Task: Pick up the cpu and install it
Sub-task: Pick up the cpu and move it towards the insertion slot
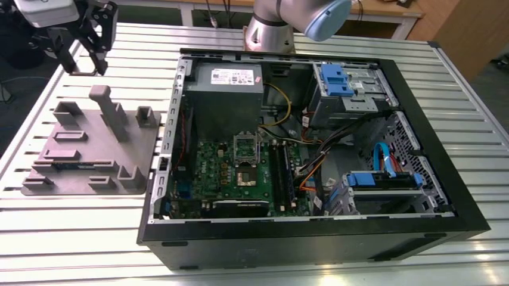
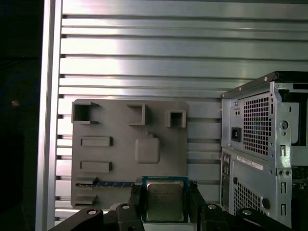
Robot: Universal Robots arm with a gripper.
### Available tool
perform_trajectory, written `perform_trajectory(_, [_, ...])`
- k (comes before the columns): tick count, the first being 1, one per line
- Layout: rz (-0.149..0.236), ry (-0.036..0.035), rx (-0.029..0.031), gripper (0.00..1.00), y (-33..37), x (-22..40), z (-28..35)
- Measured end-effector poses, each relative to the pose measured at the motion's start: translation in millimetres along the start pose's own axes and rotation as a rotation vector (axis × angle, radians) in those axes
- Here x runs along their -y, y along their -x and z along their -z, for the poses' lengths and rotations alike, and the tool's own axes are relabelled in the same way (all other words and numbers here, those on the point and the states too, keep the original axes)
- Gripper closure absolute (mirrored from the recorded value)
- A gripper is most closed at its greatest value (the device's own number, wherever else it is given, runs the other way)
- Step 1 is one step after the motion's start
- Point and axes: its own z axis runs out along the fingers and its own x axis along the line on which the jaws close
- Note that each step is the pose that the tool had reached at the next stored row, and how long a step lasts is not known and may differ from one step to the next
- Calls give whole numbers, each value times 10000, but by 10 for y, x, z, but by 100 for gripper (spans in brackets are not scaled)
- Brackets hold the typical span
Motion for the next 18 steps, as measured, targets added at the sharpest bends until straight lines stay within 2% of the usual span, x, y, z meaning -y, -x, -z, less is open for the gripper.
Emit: perform_trajectory(18, [0,0,0,53,39,0,1])
